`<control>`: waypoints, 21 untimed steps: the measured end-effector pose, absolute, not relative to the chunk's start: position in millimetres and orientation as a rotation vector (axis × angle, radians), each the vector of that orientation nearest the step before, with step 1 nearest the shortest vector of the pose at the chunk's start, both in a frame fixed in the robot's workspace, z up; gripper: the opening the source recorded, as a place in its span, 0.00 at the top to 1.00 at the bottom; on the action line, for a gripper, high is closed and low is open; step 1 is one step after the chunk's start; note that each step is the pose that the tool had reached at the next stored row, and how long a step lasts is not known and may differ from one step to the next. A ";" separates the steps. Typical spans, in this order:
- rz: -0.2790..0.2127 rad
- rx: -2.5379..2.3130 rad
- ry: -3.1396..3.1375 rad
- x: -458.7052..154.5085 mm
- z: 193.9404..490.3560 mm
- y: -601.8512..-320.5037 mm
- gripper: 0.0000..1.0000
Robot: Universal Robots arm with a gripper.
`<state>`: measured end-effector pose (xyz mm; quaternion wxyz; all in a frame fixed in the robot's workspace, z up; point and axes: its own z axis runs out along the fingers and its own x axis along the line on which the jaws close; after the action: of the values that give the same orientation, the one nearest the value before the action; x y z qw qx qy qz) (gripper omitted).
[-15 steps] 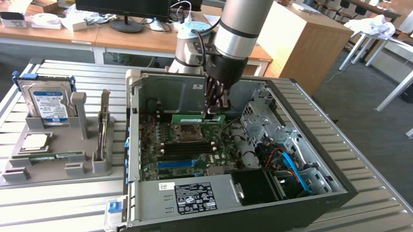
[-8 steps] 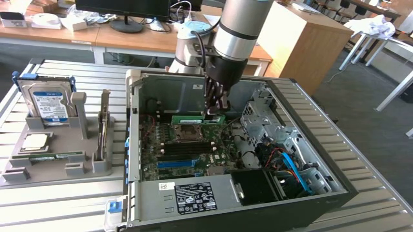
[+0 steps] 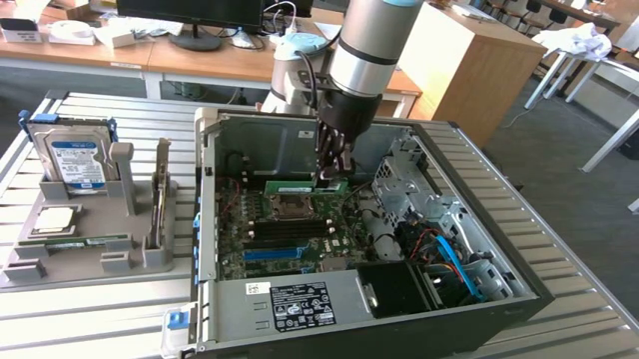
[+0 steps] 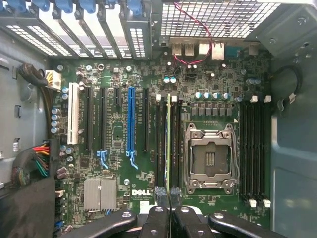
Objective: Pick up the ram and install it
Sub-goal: 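Insert the ram into the slot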
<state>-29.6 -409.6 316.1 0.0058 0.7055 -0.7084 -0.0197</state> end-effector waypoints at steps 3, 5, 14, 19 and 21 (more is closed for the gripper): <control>-0.062 2.208 -2.217 -29.6 313.8 -409.9 0.89; -0.062 2.208 -2.217 -29.6 312.0 -410.2 0.89; -0.062 2.208 -2.217 -29.6 303.7 -411.3 0.89; -0.062 2.208 -2.217 -29.6 302.9 -411.3 0.89; -0.062 2.209 -2.217 -29.6 302.8 -411.3 0.89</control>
<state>-29.6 -411.3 302.8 0.0058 0.7056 -0.7083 -0.0197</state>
